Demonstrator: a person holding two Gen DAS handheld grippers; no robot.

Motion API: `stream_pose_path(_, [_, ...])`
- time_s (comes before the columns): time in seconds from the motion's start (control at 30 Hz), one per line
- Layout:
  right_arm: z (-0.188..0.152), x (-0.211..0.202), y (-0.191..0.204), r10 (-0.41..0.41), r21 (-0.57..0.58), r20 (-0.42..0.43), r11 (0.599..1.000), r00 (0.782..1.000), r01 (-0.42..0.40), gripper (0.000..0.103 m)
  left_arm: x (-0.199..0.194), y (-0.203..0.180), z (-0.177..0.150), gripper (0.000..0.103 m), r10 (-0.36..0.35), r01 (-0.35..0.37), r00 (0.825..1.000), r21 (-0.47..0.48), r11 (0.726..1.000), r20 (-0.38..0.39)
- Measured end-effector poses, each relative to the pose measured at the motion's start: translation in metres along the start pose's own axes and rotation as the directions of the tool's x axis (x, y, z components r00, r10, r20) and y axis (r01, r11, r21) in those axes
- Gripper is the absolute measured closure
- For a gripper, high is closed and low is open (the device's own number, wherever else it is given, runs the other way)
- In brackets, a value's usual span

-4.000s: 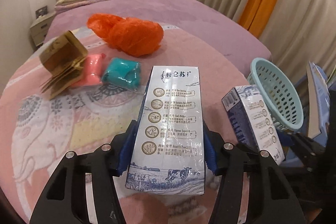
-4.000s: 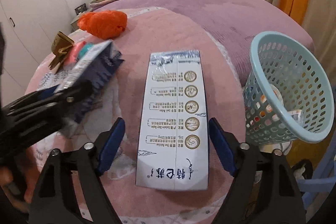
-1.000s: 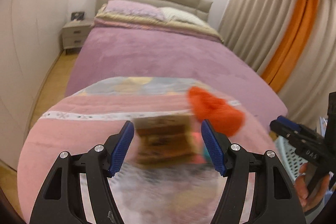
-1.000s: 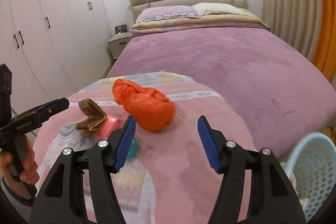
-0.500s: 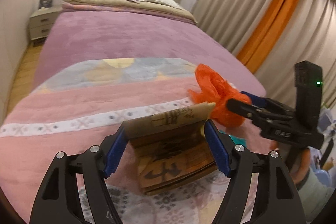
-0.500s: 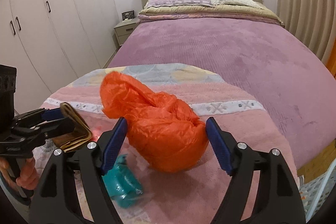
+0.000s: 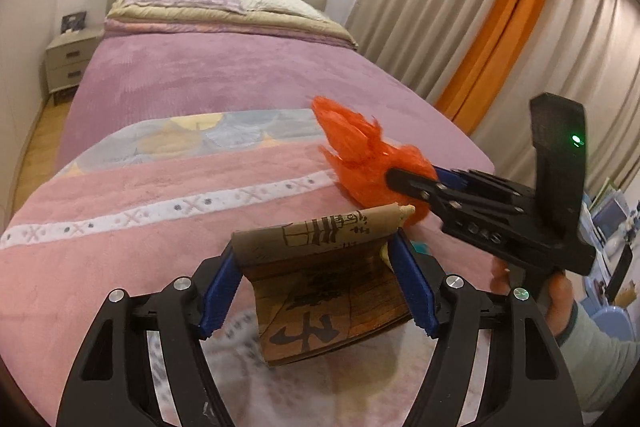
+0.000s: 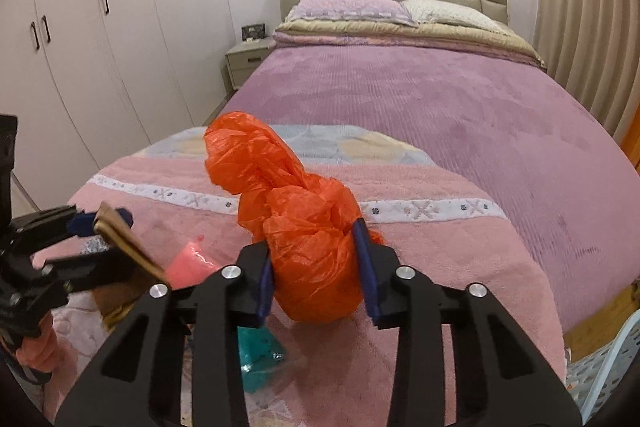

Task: Collect trash
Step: 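Grasp the brown cardboard box with the left tool while the right tool grasps the orange bag, then lift the cardboard box and orange bag, regrip the box with the left tool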

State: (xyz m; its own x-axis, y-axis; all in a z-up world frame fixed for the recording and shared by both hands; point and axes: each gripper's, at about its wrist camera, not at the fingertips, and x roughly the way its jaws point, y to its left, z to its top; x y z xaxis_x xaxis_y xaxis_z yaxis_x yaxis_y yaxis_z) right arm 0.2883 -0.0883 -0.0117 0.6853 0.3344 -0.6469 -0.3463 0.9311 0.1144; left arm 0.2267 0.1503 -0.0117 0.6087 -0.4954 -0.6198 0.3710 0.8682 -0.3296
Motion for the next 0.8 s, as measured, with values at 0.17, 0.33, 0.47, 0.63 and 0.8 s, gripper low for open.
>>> stream_pose_path(0.17, [-0.008,-0.019,-0.004,0.002,0.032,0.027,0.999,1.000,-0.003,0.074,-0.020,-0.015,-0.016,0.034,0.002,-0.002,1.000,-0.005,1.000,0.017])
stream_pose_path(0.33, [-0.026,-0.057,-0.005,-0.026,0.049,0.050,0.999,0.998,0.023,0.074,-0.041,-0.027,-0.036,0.034,0.066,-0.066,0.998,-0.049,0.997,0.011])
stream_pose_path(0.47, [-0.047,-0.085,-0.010,-0.045,0.074,0.035,0.996,0.998,0.042,0.074,-0.052,-0.037,-0.053,0.034,0.110,-0.110,0.994,-0.073,0.991,0.003])
stream_pose_path(0.63, [-0.075,-0.114,-0.021,-0.070,0.105,0.013,0.992,0.997,0.069,0.074,-0.058,-0.050,-0.076,0.034,0.212,-0.212,0.977,-0.072,0.975,-0.017])
stream_pose_path(0.8, [-0.096,-0.131,-0.028,-0.117,0.143,-0.038,0.982,0.992,0.121,0.074,-0.057,-0.054,-0.087,0.034,0.314,-0.316,0.949,-0.116,0.941,-0.038])
